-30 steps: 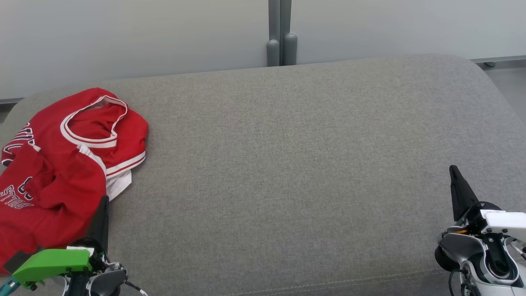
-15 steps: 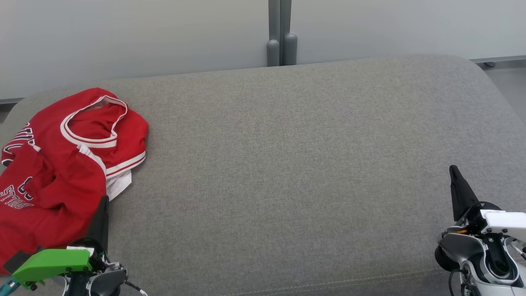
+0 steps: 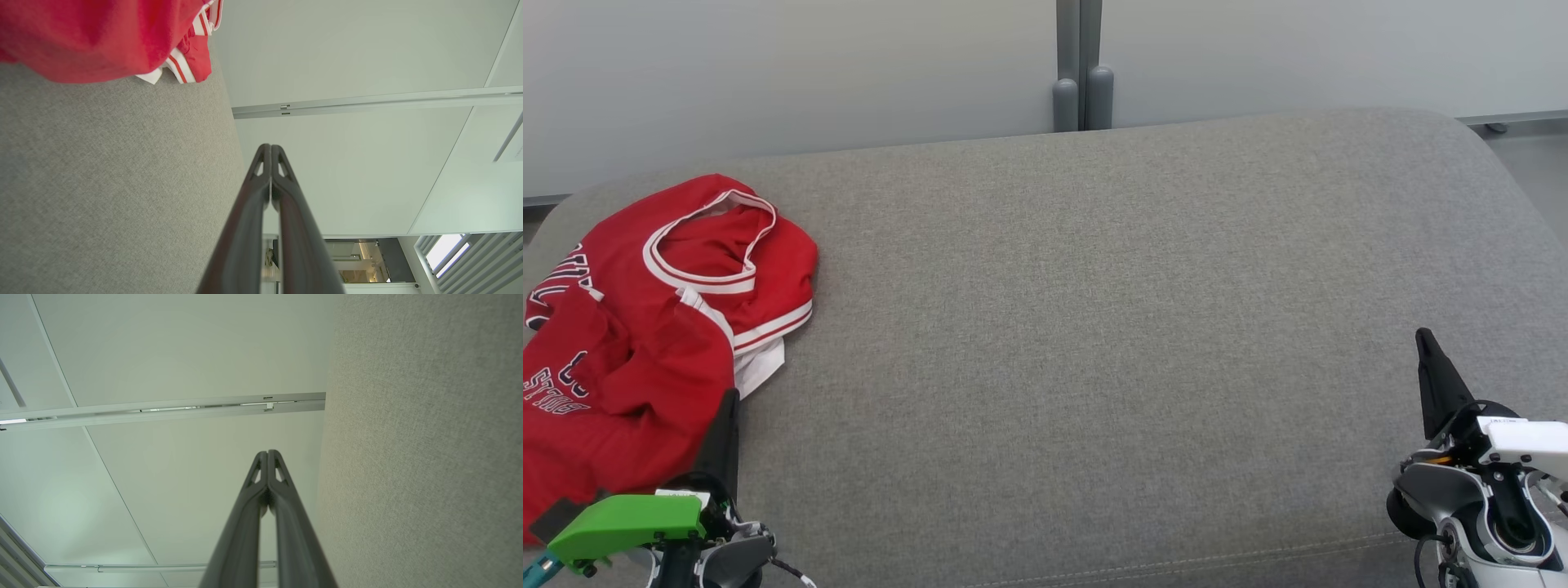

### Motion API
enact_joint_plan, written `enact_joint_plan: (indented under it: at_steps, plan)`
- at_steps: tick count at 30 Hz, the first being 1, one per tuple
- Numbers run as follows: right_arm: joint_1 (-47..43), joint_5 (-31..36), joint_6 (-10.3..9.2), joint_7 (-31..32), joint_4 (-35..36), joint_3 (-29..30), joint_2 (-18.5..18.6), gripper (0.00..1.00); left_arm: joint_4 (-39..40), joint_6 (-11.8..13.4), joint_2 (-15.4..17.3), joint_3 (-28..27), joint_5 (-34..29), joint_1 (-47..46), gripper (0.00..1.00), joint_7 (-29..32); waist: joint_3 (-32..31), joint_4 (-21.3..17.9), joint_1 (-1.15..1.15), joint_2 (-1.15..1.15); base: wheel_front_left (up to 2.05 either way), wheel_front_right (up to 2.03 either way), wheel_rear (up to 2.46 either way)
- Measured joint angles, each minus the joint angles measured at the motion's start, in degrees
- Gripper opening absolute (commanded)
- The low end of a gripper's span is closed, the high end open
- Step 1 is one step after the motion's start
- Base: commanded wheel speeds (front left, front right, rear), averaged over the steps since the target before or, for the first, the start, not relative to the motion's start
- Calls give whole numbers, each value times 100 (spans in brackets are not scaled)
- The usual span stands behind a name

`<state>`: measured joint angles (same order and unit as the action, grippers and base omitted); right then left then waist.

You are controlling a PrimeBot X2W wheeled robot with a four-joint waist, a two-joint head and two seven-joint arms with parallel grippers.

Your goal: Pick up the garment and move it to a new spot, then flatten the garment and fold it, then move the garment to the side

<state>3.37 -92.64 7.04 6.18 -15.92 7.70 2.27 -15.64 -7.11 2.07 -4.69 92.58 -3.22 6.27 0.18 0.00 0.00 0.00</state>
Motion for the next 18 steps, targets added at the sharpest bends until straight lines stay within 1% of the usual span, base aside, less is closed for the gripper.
enact_joint_plan:
  at_steps: [18]
  plan:
    - [0, 0, 0, 0, 0, 0, 0, 0, 0, 0, 0, 0, 0, 0, 0, 0, 0, 0, 0, 0, 0, 0, 0]
